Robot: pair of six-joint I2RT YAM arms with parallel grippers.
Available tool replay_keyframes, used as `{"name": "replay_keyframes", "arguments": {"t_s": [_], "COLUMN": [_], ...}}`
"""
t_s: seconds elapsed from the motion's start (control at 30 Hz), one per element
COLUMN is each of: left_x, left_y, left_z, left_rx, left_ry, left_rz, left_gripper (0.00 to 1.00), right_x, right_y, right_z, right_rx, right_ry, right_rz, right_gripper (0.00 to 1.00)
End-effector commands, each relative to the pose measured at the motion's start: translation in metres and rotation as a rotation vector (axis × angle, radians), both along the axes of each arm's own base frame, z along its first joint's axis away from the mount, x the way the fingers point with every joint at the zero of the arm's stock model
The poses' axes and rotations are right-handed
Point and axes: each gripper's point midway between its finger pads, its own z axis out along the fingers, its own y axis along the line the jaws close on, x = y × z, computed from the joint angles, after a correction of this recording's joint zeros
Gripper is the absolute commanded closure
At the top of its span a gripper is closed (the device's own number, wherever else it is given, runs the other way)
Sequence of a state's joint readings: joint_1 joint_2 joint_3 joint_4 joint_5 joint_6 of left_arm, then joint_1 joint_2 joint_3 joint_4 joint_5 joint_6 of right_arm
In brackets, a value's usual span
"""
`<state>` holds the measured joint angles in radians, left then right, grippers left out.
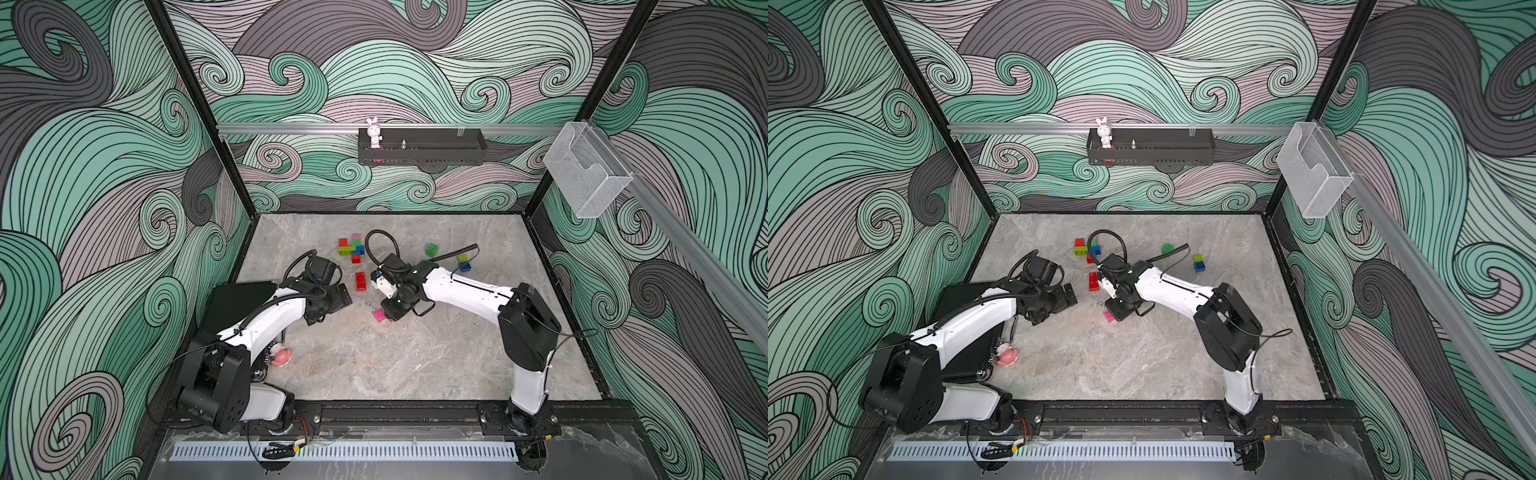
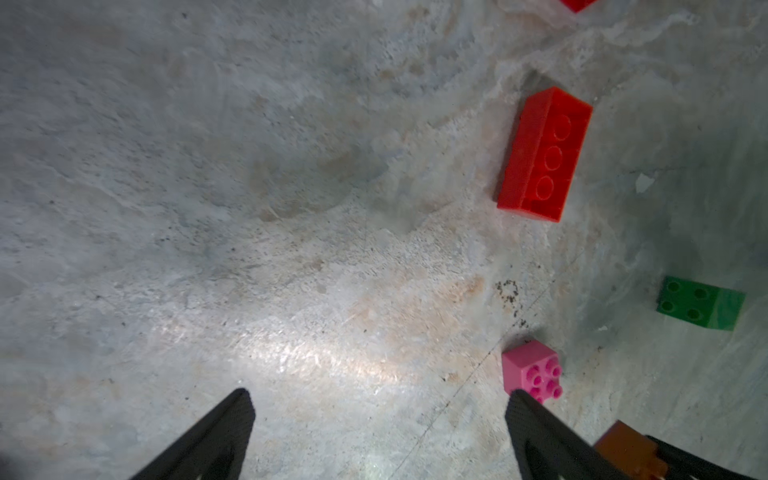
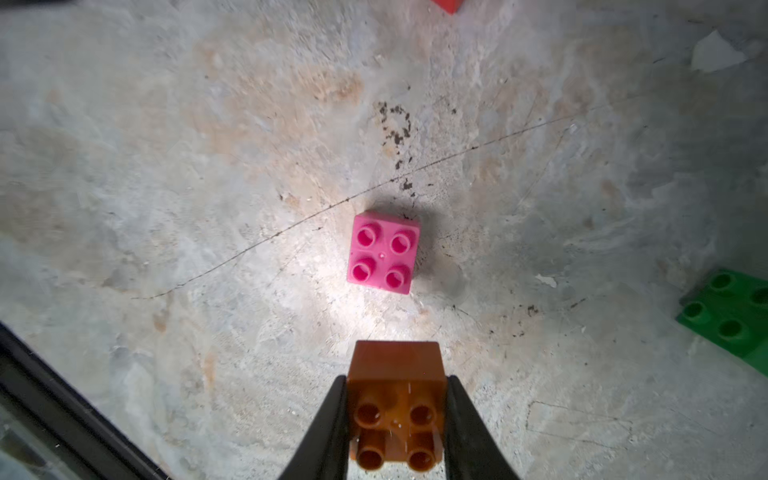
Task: Assemble the number 4 with lego
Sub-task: Pick up the lego brick from the center of the board, then assemble the lego brick with the lego brick.
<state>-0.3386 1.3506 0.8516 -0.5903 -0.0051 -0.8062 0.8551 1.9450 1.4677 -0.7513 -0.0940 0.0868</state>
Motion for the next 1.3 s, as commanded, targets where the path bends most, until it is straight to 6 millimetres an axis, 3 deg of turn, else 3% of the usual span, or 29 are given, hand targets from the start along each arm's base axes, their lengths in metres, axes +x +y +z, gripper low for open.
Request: {"name": "replay_keyframes", "arguments": {"t_s": [0.0,0.57,0.9,1.27], "left_x": [-0.007,-0.012,-0.014,-0.013], "left_y": [0.024,0.043,0.043,0.040], "left_z": [0.000,-0.001,-0.005,-0.007], "left_rx": [0.049,0.048,0.043,0.026], "left_ry": [-0.003,-0.039,-0.030,-0.011], "left_rz": [0.118,0.167,0.154,0.142], "left_gripper": [0.01,0.01,0.01,0.01], "right_x": [0.006,0.017,0.023,0.013], "right_y": [0.005,0.037,0.033,0.030], "right_z": [0.008,-0.008,-0.012,-0.029], "right_rx": [-0.024,-0.055,-0.101,-0.139], "right_ry": [-0.020,-0.066,-0.086,-0.021], "right_rz": [-0.087,-0.135,-0.125,-0.113], "right_gripper": [1.00,1.00,1.00,1.00]}}
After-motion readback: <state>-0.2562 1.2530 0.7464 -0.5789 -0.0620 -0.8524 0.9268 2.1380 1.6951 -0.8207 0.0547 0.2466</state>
